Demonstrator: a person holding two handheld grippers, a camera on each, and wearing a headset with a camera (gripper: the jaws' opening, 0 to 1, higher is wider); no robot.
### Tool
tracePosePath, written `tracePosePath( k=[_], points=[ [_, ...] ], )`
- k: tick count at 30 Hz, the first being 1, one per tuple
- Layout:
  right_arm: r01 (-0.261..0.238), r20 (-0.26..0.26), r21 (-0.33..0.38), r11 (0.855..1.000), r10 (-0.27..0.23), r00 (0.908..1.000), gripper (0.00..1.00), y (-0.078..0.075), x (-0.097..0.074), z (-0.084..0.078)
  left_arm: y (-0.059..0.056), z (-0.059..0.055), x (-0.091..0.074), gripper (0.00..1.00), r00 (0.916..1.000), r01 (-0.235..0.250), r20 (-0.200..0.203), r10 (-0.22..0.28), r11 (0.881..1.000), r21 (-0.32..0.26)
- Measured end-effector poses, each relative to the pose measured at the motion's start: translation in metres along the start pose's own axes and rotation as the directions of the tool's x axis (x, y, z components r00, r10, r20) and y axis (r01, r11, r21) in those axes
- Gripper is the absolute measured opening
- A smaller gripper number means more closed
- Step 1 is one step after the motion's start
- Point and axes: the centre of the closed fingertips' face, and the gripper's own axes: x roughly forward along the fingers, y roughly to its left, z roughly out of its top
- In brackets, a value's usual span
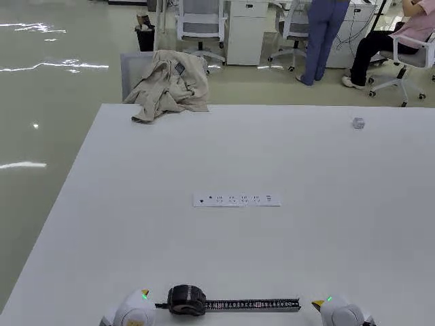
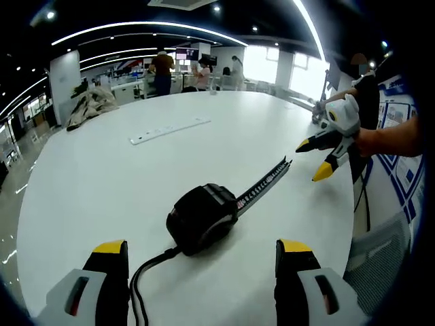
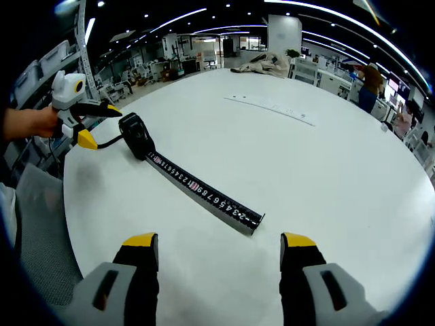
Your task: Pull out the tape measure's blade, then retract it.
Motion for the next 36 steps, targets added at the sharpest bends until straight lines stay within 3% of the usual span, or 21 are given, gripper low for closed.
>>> tracePosePath(
  k=[6, 11, 18, 27, 34, 36],
  points=[
    [0.032, 0.022, 0.042, 0.999, -0.033, 0.9992, 0.81, -0.001, -0.007, 0.004, -0.001, -0.002, -0.005, 0.88, 0.9997, -0.025, 0.005, 0.025, 0.999, -0.035],
    [0.051, 0.025, 0.07, 0.996, -0.053, 0.9983, 0.82, 0.0, -0.011, 0.002, 0.002, -0.001, -0.011, 0.91, 0.9977, -0.062, 0.019, 0.064, 0.993, -0.099],
    [0.073, 0.045, 0.163, 0.984, -0.082, 0.9957, 0.83, 0.01, -0.021, 0.003, 0.004, 0.003, -0.021, 0.91, 0.991, -0.121, 0.037, 0.129, 0.978, -0.168],
    [0.11, 0.064, 0.207, 0.972, -0.125, 0.9901, 0.84, 0.025, -0.035, 0.008, -0.001, 0.001, -0.04, 0.92, 0.9791, -0.187, 0.039, 0.199, 0.959, -0.211],
    [0.125, 0.084, 0.242, 0.962, -0.149, 0.9853, 0.85, 0.033, -0.044, 0.012, -0.011, -0.002, -0.052, 0.92, 0.9746, -0.203, 0.044, 0.22, 0.949, -0.242],
    [0.131, 0.078, 0.245, 0.961, -0.154, 0.9849, 0.86, 0.037, -0.045, 0.011, -0.01, -0.006, -0.054, 0.92, 0.9707, -0.225, 0.026, 0.239, 0.942, -0.249]
  ],
)
